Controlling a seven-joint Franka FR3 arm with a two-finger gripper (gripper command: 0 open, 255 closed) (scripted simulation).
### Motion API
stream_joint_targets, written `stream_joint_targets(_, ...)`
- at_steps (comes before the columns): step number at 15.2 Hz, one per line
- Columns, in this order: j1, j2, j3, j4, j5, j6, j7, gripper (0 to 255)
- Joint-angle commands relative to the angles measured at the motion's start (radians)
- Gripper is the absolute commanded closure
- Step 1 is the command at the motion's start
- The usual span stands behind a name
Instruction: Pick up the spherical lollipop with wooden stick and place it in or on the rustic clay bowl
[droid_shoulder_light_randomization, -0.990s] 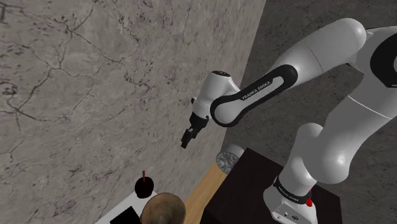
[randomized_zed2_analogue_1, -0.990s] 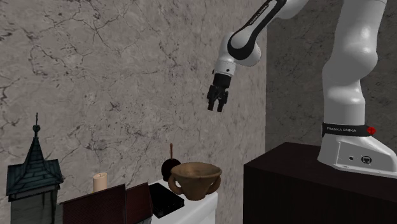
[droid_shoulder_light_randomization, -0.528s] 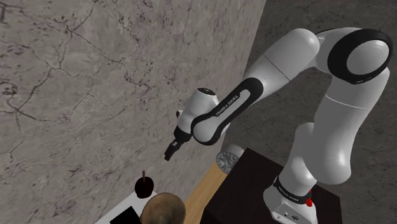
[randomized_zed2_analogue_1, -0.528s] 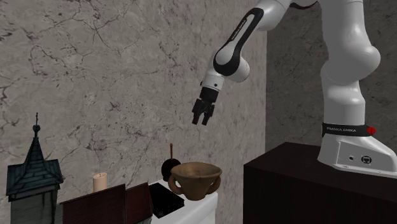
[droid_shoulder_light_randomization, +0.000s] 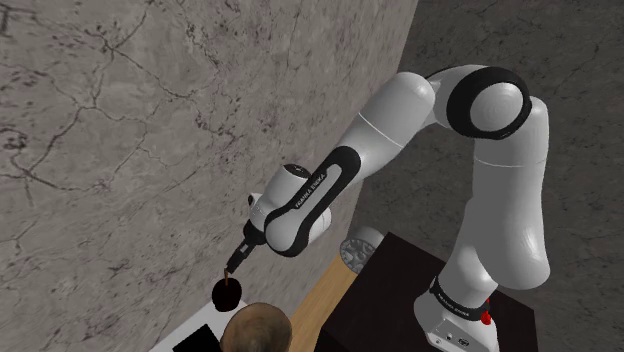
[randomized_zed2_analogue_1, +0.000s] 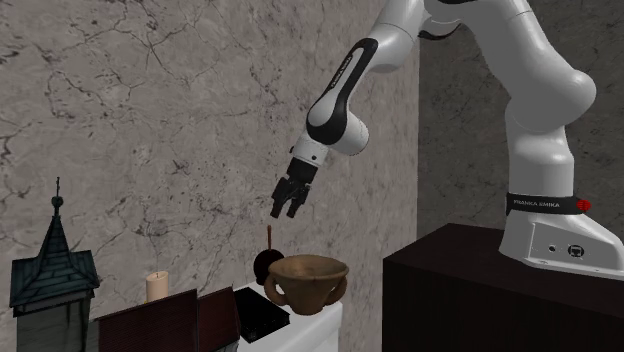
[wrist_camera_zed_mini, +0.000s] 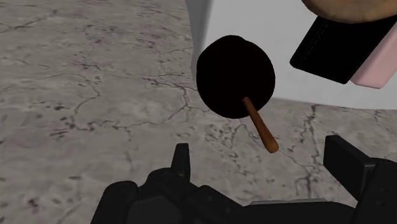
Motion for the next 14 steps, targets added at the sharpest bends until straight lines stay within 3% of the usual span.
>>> stream_joint_targets(1, -0.004, 0.075, 0.028, 0.056, 0.001, 0.045, -0.018, 0)
stream_joint_targets(8, 0.011, 0.191, 0.021, 0.134, -0.011, 0.085, -0.018, 0)
stream_joint_targets(14, 0.013, 0.2, 0.02, 0.141, -0.012, 0.088, -0.018, 0)
